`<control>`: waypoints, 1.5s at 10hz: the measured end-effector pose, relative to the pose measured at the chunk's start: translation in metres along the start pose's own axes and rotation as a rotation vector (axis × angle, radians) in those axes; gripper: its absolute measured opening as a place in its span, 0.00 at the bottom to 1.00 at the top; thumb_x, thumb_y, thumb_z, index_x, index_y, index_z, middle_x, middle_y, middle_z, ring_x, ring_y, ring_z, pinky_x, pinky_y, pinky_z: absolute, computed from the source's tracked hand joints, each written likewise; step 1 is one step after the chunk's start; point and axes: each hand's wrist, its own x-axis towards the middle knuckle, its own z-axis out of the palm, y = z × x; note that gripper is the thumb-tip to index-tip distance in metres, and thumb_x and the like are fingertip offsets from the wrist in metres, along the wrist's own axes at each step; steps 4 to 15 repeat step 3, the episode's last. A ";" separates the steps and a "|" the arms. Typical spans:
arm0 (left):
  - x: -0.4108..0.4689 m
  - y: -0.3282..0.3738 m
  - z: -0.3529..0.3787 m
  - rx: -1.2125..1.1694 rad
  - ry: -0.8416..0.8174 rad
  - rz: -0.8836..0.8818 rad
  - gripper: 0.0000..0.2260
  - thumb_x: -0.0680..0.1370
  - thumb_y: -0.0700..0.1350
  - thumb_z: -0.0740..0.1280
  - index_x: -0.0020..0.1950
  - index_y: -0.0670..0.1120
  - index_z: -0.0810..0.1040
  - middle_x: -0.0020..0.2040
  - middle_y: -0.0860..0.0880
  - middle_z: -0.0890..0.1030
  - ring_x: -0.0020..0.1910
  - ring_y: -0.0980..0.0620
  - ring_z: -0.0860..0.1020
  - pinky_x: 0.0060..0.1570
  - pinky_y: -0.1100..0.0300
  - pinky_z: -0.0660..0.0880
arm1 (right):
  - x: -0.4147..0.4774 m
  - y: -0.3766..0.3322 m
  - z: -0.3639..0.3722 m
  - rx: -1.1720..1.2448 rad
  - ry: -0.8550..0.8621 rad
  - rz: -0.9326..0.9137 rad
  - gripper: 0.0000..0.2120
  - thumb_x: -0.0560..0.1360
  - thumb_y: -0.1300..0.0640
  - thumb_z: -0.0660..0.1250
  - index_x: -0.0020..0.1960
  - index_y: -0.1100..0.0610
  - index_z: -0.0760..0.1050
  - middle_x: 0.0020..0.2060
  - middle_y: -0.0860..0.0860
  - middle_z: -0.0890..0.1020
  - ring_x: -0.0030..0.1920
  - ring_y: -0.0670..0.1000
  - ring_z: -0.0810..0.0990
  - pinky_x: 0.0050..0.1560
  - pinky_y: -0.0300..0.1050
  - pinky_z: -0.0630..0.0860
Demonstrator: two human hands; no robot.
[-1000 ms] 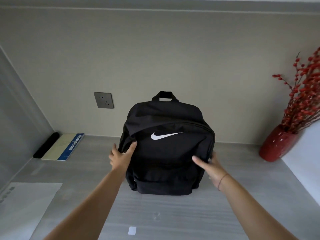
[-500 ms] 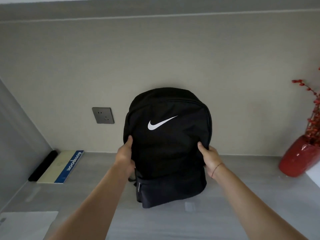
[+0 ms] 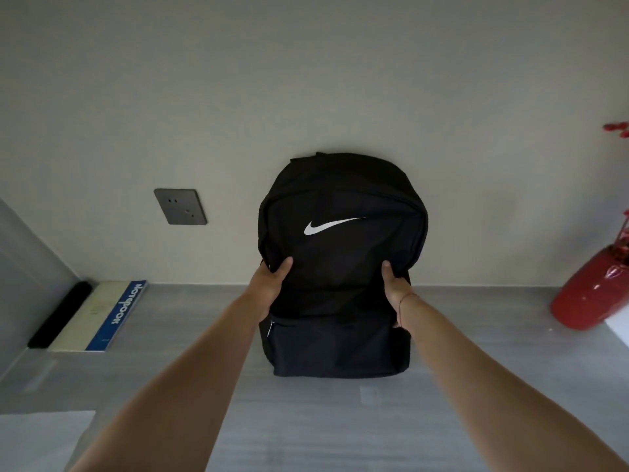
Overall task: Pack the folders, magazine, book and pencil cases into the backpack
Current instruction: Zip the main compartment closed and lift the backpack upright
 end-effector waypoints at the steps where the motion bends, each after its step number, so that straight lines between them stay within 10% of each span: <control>1: -0.007 -0.010 -0.006 -0.017 0.051 0.040 0.28 0.72 0.57 0.71 0.69 0.49 0.69 0.65 0.48 0.76 0.64 0.45 0.74 0.64 0.50 0.71 | -0.006 0.006 -0.008 -0.016 -0.056 0.021 0.38 0.74 0.32 0.54 0.76 0.54 0.55 0.73 0.56 0.64 0.71 0.61 0.64 0.71 0.59 0.61; 3: -0.055 -0.048 -0.020 0.082 0.385 0.075 0.42 0.72 0.63 0.66 0.77 0.48 0.49 0.78 0.46 0.55 0.76 0.46 0.57 0.74 0.46 0.58 | -0.031 0.026 -0.037 0.016 -0.025 -0.113 0.42 0.73 0.37 0.64 0.77 0.58 0.51 0.74 0.55 0.62 0.73 0.57 0.62 0.70 0.51 0.60; 15: -0.055 -0.048 -0.020 0.082 0.385 0.075 0.42 0.72 0.63 0.66 0.77 0.48 0.49 0.78 0.46 0.55 0.76 0.46 0.57 0.74 0.46 0.58 | -0.031 0.026 -0.037 0.016 -0.025 -0.113 0.42 0.73 0.37 0.64 0.77 0.58 0.51 0.74 0.55 0.62 0.73 0.57 0.62 0.70 0.51 0.60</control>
